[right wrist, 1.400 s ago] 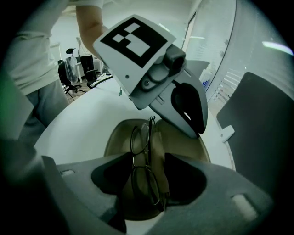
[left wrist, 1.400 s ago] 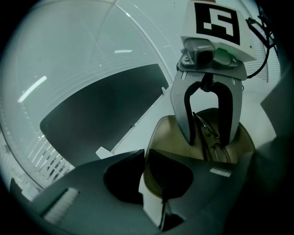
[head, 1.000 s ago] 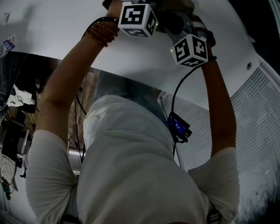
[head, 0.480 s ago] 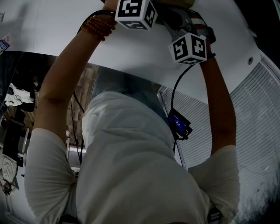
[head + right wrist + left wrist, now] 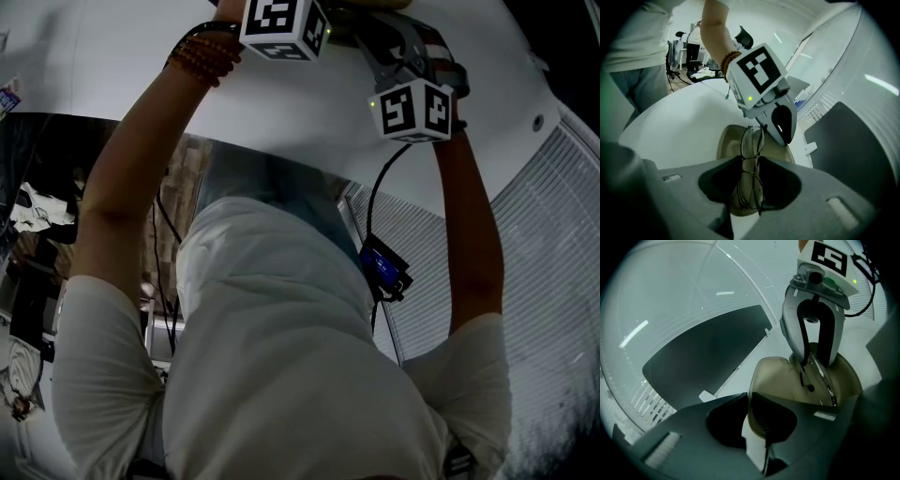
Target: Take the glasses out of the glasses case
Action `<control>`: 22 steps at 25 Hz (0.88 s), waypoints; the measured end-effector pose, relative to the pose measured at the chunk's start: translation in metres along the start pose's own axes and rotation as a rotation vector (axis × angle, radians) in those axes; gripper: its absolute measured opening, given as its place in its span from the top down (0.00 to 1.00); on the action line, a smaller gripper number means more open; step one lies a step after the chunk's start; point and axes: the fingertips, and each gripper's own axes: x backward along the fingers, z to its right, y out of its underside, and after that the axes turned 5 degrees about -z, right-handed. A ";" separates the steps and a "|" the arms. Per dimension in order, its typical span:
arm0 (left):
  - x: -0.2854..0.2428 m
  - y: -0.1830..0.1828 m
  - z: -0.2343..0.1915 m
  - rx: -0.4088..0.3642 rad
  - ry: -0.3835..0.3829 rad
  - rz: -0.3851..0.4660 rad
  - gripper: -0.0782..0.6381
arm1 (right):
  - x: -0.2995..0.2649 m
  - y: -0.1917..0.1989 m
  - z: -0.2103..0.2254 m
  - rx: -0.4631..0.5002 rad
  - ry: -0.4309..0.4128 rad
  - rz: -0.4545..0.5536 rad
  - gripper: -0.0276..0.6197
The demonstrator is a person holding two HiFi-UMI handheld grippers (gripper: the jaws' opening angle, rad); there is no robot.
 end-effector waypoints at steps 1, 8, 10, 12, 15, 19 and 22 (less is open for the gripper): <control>0.000 0.000 0.000 -0.004 -0.001 0.000 0.84 | 0.003 0.001 0.003 -0.004 0.014 0.001 0.78; -0.002 -0.009 0.006 -0.034 0.015 0.018 0.84 | 0.029 0.010 0.026 -0.063 0.108 -0.002 0.79; -0.003 -0.011 0.007 -0.040 0.017 0.019 0.84 | 0.038 0.014 0.032 -0.073 0.138 -0.003 0.79; -0.003 -0.014 0.007 -0.047 0.017 0.021 0.84 | 0.047 0.019 0.039 -0.087 0.169 -0.006 0.79; -0.004 -0.013 0.008 -0.055 0.020 0.019 0.84 | 0.060 0.027 0.050 -0.124 0.207 -0.012 0.79; -0.004 -0.010 0.008 -0.062 0.022 0.017 0.84 | 0.078 0.049 0.057 -0.181 0.235 -0.046 0.79; -0.007 -0.010 0.009 -0.066 0.021 0.013 0.84 | 0.095 0.076 0.053 -0.229 0.249 -0.084 0.79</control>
